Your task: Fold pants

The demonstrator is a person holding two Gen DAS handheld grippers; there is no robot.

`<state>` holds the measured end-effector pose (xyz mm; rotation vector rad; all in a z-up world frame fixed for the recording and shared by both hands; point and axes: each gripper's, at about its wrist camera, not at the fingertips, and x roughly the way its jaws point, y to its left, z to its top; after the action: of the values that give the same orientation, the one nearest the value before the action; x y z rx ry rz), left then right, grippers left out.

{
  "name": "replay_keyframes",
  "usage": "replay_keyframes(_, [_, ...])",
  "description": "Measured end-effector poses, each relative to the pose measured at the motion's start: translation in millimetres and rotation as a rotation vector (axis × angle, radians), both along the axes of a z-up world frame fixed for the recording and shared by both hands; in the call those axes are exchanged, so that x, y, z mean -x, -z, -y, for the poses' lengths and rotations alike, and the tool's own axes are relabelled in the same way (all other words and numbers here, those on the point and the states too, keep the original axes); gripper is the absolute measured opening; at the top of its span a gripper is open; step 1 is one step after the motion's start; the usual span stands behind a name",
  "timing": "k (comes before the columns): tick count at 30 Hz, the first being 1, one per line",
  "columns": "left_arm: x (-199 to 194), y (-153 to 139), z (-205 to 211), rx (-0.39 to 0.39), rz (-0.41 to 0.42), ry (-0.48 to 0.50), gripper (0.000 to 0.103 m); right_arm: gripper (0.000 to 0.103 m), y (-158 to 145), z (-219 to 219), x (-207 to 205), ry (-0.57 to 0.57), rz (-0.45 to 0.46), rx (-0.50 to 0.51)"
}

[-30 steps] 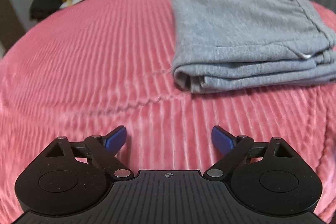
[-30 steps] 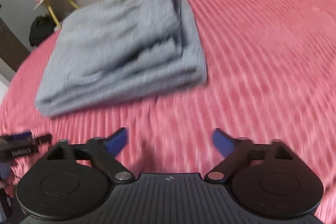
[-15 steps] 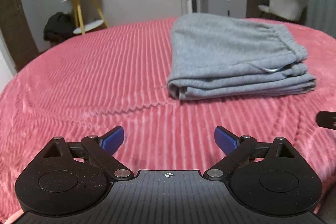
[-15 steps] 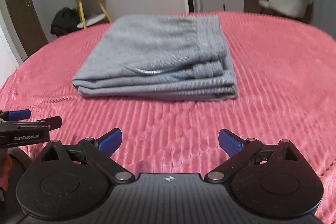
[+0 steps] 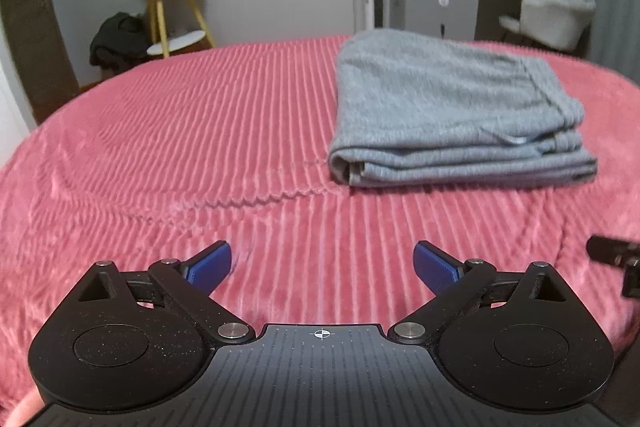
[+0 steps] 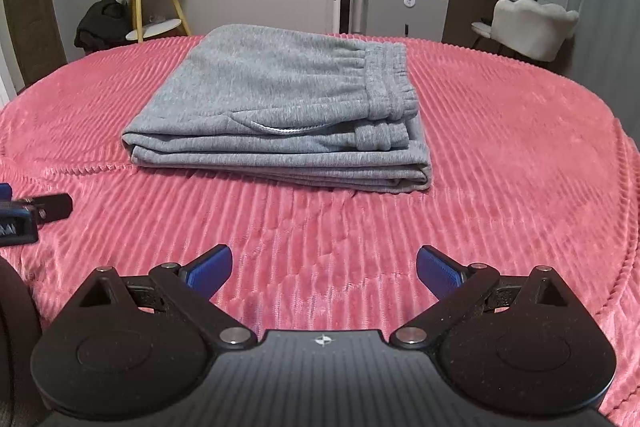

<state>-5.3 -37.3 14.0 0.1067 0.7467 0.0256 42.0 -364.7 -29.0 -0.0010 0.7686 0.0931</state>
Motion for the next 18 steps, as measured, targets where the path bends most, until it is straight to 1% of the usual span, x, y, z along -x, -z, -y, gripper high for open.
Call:
replay_keyframes(3, [-2.5,4.1,8.9,-0.040,-0.025,0.029,0.100,0.099,1.6,2.8,-2.3,-0.001,-0.014,-0.024])
replay_keyframes(7, [-8.1,8.6,15.2,-0.052,-0.048,0.052,0.100,0.099,4.0,5.7,-7.4,0.005,-0.031,-0.047])
replay_keyframes(8, [-9.7,8.6,15.9,-0.052,-0.038,0.054,0.100,0.099,4.6,6.4,-9.1,0.008,-0.035,-0.051])
replay_keyframes(11, [-15.1,5.6,18.9,-0.064,0.032,0.051,0.100,0.099,4.7,8.3,-15.8,0.025,-0.038,-0.062])
replay_keyframes(13, [-18.8,3.7,21.0,-0.052,0.083,0.058,0.100,0.099,2.7,7.9,-20.1,0.035,-0.011,-0.055])
replay_keyframes(16, [-19.6,5.8,22.3,-0.013,0.167,0.103,0.100,0.099,1.0,3.7,-26.6,0.061,0.043,-0.003])
replay_keyframes(18, [-28.2,10.4,26.7,-0.026,0.121,0.132,0.100,0.099,3.6,2.0,-32.0,0.074,0.054,0.009])
